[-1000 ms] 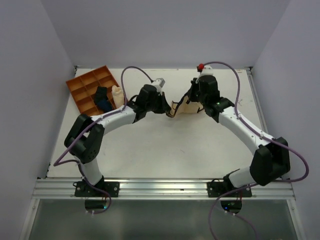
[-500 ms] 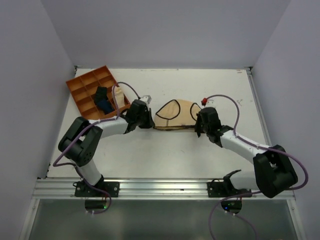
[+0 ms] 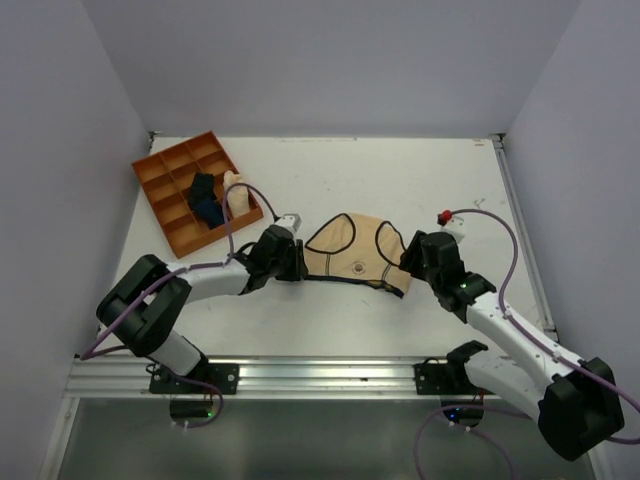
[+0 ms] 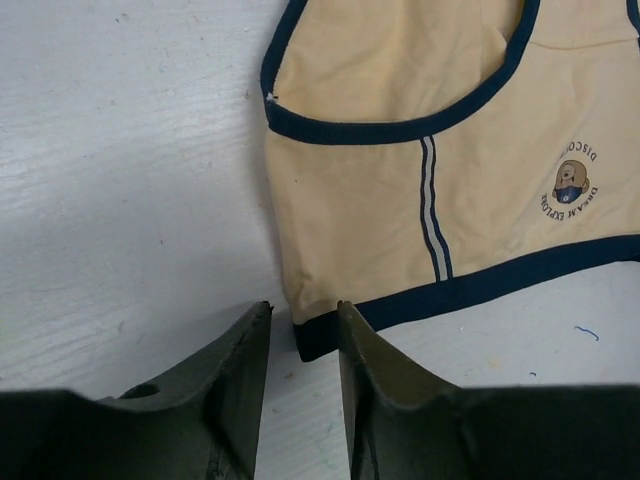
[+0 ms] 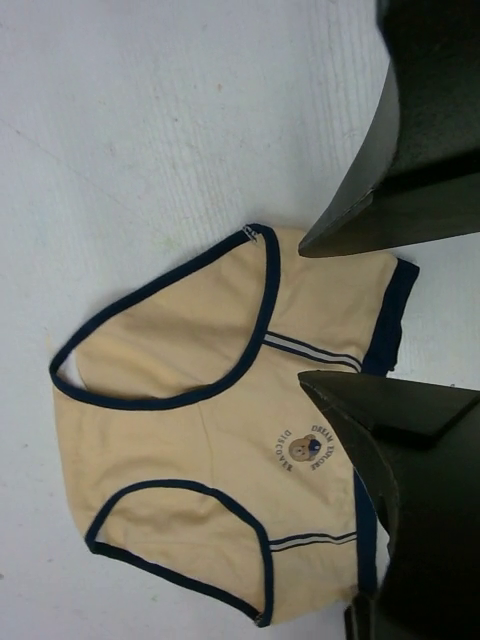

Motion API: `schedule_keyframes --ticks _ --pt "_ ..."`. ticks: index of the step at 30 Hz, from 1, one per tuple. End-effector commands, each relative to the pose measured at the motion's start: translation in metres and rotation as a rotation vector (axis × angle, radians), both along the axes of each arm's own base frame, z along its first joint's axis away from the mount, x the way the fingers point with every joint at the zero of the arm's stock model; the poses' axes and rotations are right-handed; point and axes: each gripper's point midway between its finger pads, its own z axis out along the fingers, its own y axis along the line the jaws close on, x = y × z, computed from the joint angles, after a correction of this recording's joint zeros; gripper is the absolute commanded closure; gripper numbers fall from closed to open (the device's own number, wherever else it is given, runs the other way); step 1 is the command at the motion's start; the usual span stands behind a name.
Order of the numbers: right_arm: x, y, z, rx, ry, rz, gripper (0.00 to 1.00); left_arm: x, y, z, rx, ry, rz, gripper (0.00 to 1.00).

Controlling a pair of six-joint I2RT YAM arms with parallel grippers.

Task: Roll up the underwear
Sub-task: Flatten the underwear, then fold the underwear

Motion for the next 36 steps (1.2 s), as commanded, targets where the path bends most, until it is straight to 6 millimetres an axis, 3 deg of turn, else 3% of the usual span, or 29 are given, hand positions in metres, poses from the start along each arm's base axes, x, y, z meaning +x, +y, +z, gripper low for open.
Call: schedule_keyframes --ticks 1,3,9,17,18,20,21,26,29,31,32,33,36 --pt "0.0 -0.023 0.01 -0.03 0.023 -0.157 0.47 0.014 0.006 0.024 0.033 -0.057 0.042 0.61" --pt "-0.003 -0.026 0.001 -0.04 0.072 -0.2 0.47 0.025 0.0 0.052 0.014 -0.126 0.049 0.55" --pt "-0.002 -0.026 -0.024 -0.033 0.167 -0.265 0.51 0.032 -0.027 0.091 -0.093 -0.244 -0.066 0.53" --pt "0.005 -0.018 -0.051 0.017 0.225 -0.282 0.55 0.032 -0.041 0.062 -0.104 -0.188 -0.116 0.53" --pt "0.005 -0.018 -0.055 0.014 0.23 -0.283 0.56 0.033 -0.037 0.047 -0.066 -0.155 -0.096 0.53" --pt "0.008 -0.023 -0.056 0.009 0.216 -0.305 0.58 0.037 -0.036 0.04 -0.041 -0.135 -0.082 0.53" --pt "0.008 -0.025 -0.059 0.004 0.215 -0.309 0.6 0.04 -0.028 0.027 0.001 -0.106 -0.047 0.53" --pt "0.013 -0.025 -0.053 0.033 0.182 -0.29 0.6 0.047 -0.013 0.014 0.056 -0.079 0.015 0.53" --pt "0.016 -0.027 -0.042 0.023 0.152 -0.282 0.59 0.048 -0.019 0.04 0.026 -0.153 -0.014 0.51" --pt "0.018 -0.03 -0.038 0.009 0.151 -0.289 0.59 0.044 -0.037 0.074 0.0 -0.25 -0.071 0.49" --pt "0.019 -0.032 -0.04 0.014 0.156 -0.293 0.59 0.039 -0.047 0.084 -0.002 -0.289 -0.119 0.48" --pt "0.02 -0.033 -0.041 0.016 0.161 -0.286 0.6 0.027 -0.071 0.104 -0.044 -0.329 -0.182 0.48" --pt "0.027 -0.032 -0.048 0.04 0.174 -0.26 0.6 0.005 -0.109 0.127 -0.133 -0.368 -0.307 0.48"
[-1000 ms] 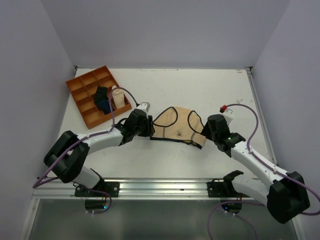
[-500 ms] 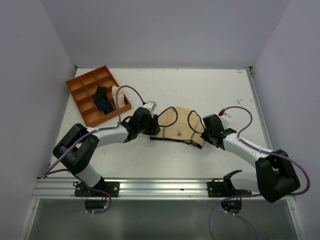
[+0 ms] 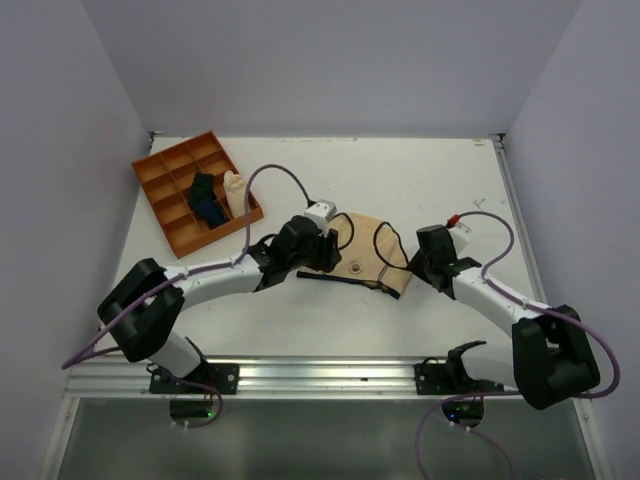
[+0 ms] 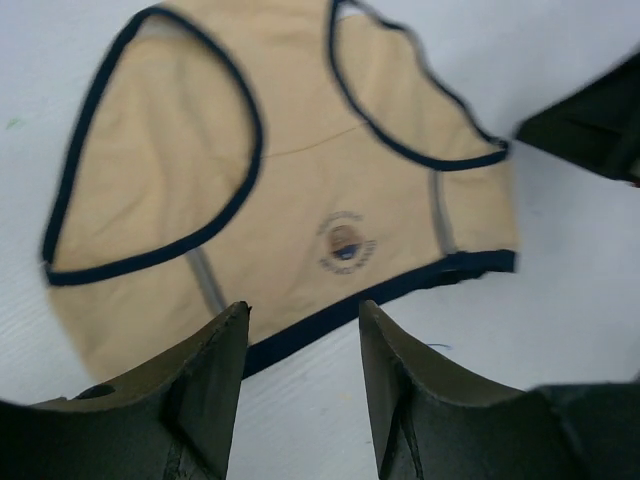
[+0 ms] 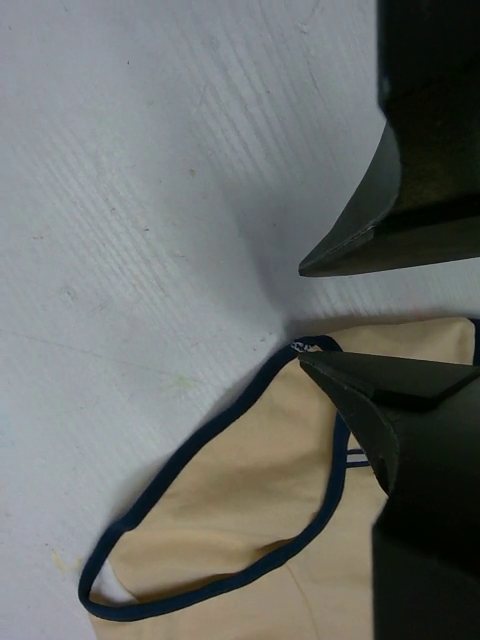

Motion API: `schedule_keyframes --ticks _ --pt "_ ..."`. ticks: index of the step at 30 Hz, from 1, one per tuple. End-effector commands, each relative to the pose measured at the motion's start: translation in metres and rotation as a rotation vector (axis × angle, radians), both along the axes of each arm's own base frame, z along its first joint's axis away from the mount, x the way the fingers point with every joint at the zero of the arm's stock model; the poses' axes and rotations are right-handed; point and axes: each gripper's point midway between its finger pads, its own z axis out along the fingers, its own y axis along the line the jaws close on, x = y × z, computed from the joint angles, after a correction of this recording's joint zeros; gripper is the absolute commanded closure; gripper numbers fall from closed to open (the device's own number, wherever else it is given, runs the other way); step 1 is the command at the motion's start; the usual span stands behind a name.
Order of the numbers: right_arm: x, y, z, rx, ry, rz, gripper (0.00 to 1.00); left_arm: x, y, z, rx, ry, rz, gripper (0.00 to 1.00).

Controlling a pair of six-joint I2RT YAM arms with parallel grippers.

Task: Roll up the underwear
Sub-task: Fold the underwear

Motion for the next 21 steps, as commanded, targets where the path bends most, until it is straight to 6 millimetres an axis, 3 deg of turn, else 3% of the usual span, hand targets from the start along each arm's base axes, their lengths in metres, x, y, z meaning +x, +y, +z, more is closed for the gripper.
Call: schedule_keyframes --ticks 1,5,9,13,19,21 --pt "0.019 0.003 0.006 0.028 -0.047 0.028 0.6 -0.012 -0.053 0.064 -0.136 -0.164 -0.163 0.48" --pt "0.021 0.013 -0.003 0.066 -0.052 0.084 0.62 -0.034 -0.083 0.059 -0.145 -0.193 -0.253 0.48" --pt "0.024 0.021 0.001 0.101 -0.087 0.117 0.62 -0.044 -0.104 0.052 -0.139 -0.219 -0.296 0.47" --pt "0.023 0.021 0.004 0.104 -0.097 0.117 0.62 -0.05 -0.119 0.051 -0.124 -0.246 -0.307 0.47" --pt "0.016 0.019 -0.019 0.095 -0.028 0.105 0.65 -0.059 -0.132 0.055 -0.131 -0.303 -0.325 0.47" --pt "0.014 0.018 -0.024 0.093 -0.015 0.1 0.71 -0.062 -0.138 0.051 -0.111 -0.325 -0.334 0.46"
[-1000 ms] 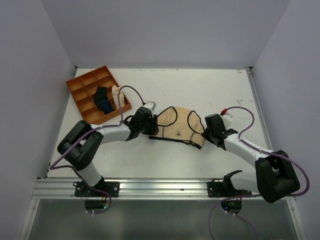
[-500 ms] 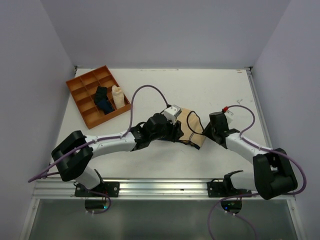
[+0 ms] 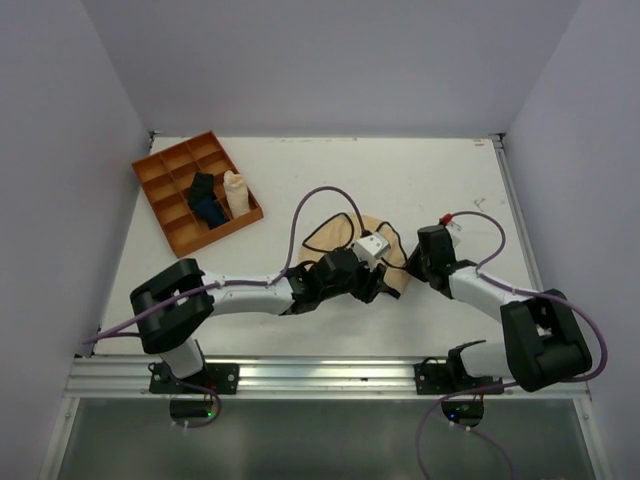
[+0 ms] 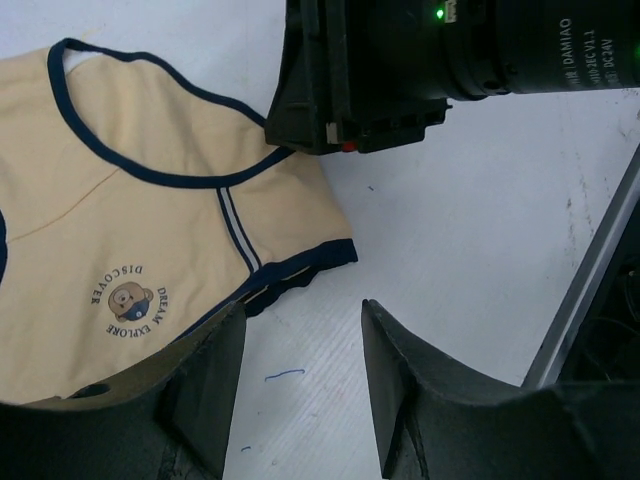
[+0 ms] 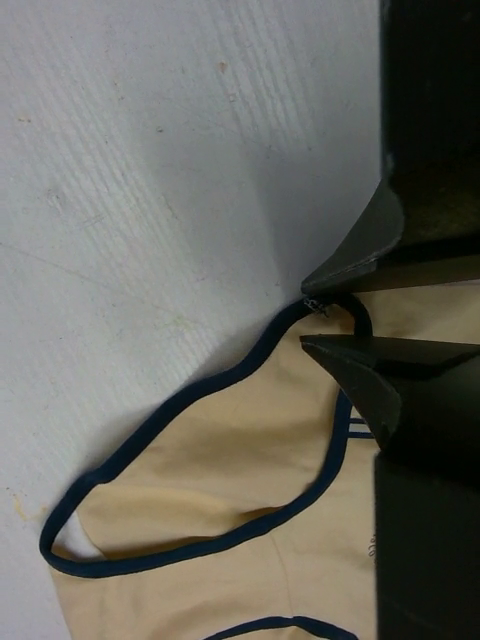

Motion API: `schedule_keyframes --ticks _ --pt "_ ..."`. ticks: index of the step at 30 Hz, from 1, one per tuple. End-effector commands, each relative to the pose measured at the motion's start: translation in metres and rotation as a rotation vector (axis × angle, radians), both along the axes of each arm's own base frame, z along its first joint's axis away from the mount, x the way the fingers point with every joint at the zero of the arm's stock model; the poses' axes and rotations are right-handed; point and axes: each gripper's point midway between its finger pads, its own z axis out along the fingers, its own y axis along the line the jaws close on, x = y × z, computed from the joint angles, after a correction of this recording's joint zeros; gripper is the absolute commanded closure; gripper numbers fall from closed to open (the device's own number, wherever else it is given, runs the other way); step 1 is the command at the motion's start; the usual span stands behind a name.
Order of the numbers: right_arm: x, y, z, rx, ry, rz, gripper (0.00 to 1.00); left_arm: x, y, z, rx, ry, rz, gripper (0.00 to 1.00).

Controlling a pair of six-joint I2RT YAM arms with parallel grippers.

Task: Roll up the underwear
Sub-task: Fold the underwear

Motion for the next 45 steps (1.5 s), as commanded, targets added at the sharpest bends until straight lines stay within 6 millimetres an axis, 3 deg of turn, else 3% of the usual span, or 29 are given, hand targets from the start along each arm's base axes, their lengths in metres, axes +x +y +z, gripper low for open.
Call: schedule_keyframes --ticks 1,4,7,20,35,37,41,45 --pt "0.001 0.0 -0.007 0.004 -0.001 -0.003 0.74 0.012 -0.025 0.031 -0.074 -0.135 0.009 0.45" --pt "-0.001 0.002 -0.002 0.032 -0.015 -0.008 0.94 0.009 -0.032 0.022 -0.057 -0.171 -0.004 0.44" --pt "-0.005 0.003 0.001 0.054 -0.028 -0.018 1.0 0.008 -0.039 0.016 -0.045 -0.216 -0.023 0.43" --pt "-0.014 0.007 0.011 0.116 -0.071 -0.029 1.0 0.002 -0.072 -0.02 -0.026 -0.267 -0.117 0.43" --pt "-0.012 0.005 0.017 0.129 -0.102 -0.053 1.0 -0.003 -0.086 -0.062 0.02 -0.203 -0.133 0.5" --pt "-0.013 0.005 0.018 0.133 -0.107 -0.052 1.0 -0.002 -0.089 -0.063 0.022 -0.195 -0.123 0.55" --pt "-0.018 0.0 0.021 0.118 -0.106 -0.062 1.0 -0.002 -0.091 -0.062 0.009 -0.182 -0.115 0.88" --pt "-0.023 -0.013 0.029 0.067 -0.102 -0.104 1.0 -0.013 -0.096 -0.037 -0.082 -0.146 -0.138 1.0"
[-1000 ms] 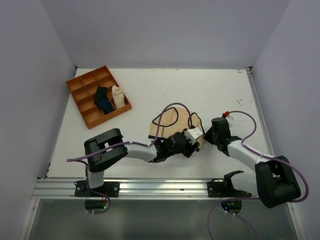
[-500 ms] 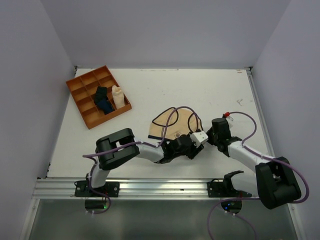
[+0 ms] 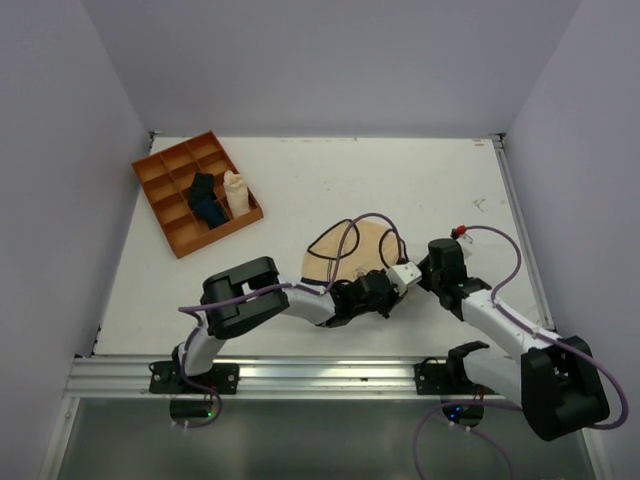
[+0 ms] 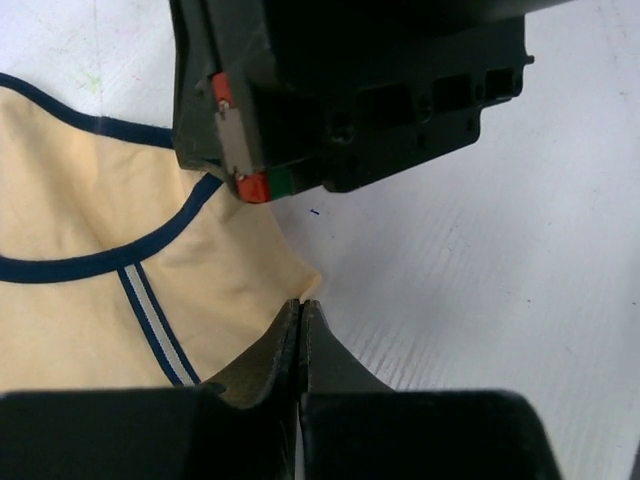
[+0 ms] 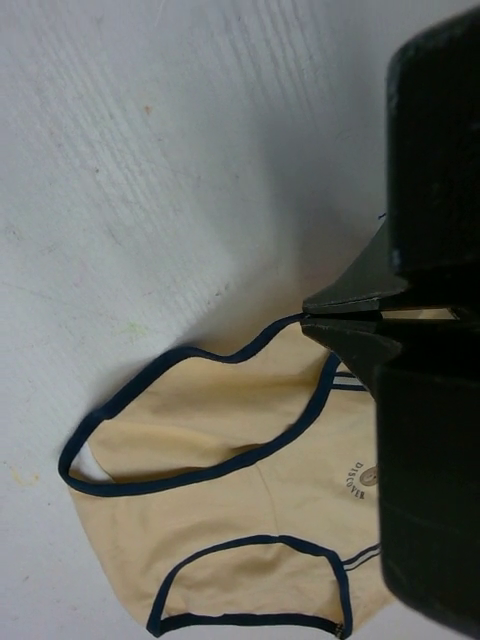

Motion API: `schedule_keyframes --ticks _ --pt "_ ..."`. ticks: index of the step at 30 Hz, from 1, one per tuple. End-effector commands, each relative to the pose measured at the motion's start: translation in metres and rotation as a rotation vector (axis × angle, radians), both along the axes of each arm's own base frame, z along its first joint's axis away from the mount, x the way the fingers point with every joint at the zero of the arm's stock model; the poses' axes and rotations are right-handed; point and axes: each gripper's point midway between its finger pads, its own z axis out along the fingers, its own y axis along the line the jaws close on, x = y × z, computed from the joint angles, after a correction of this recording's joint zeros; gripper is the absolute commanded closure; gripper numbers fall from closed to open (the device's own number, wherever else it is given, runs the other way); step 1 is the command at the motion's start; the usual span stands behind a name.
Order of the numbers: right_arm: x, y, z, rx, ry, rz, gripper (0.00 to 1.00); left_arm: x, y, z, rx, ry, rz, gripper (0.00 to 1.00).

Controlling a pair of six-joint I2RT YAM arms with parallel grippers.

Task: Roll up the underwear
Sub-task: Fold the underwear

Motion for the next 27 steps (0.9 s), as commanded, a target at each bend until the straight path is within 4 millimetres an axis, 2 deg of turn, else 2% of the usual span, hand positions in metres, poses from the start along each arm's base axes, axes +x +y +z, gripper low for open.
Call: schedule_keyframes --ticks 1,2,3,6,10,14,15,16,17,18,19,21,23,25,27 --pt "-0.001 -0.019 0.014 -0.056 -0.01 -0.083 1.0 -0.008 -0.022 0.059 -0.189 0.014 -0.03 1.0" --pt "-0.008 -0.028 0.013 -0.094 0.017 -0.111 1.0 -0.011 -0.024 0.067 -0.211 0.025 -0.042 1.0" --pt "-0.008 -0.033 0.021 -0.106 0.0 -0.131 1.0 -0.014 -0.027 0.081 -0.249 0.045 -0.049 1.0" --pt "-0.015 -0.05 0.038 -0.16 -0.018 -0.192 1.0 -0.027 -0.034 0.105 -0.319 0.108 -0.089 1.0" --pt "-0.015 -0.057 0.059 -0.187 -0.077 -0.192 1.0 -0.034 -0.028 0.117 -0.361 0.186 -0.078 1.0" --pt "0.008 -0.024 0.076 -0.14 -0.148 -0.024 1.0 -0.034 -0.007 0.118 -0.403 0.26 -0.049 1.0" --pt "0.015 -0.016 0.089 -0.148 -0.161 0.022 1.0 -0.027 0.002 0.124 -0.429 0.278 -0.02 1.0" --pt "0.02 -0.009 0.082 -0.173 -0.131 0.054 1.0 -0.025 0.013 0.112 -0.416 0.294 0.007 1.0" --pt "0.021 0.004 0.082 -0.191 -0.128 0.104 1.0 -0.022 0.02 0.11 -0.417 0.303 0.027 1.0" --pt "0.027 0.011 0.092 -0.207 -0.144 0.129 1.0 -0.012 0.029 0.112 -0.436 0.32 0.06 1.0" --pt "0.029 0.018 0.089 -0.216 -0.133 0.156 1.0 -0.012 0.04 0.1 -0.418 0.343 0.075 1.0" --pt "0.031 0.034 0.085 -0.233 -0.121 0.215 1.0 -0.003 0.054 0.104 -0.454 0.353 0.097 1.0" --pt "0.031 0.051 0.082 -0.23 -0.126 0.28 1.0 -0.001 0.07 0.093 -0.44 0.364 0.126 1.0" --pt "0.034 0.066 0.085 -0.23 -0.145 0.333 1.0 0.0 0.077 0.096 -0.439 0.353 0.135 1.0" --pt "0.035 0.084 0.082 -0.256 -0.137 0.402 1.0 0.0 0.087 0.089 -0.413 0.348 0.16 1.0"
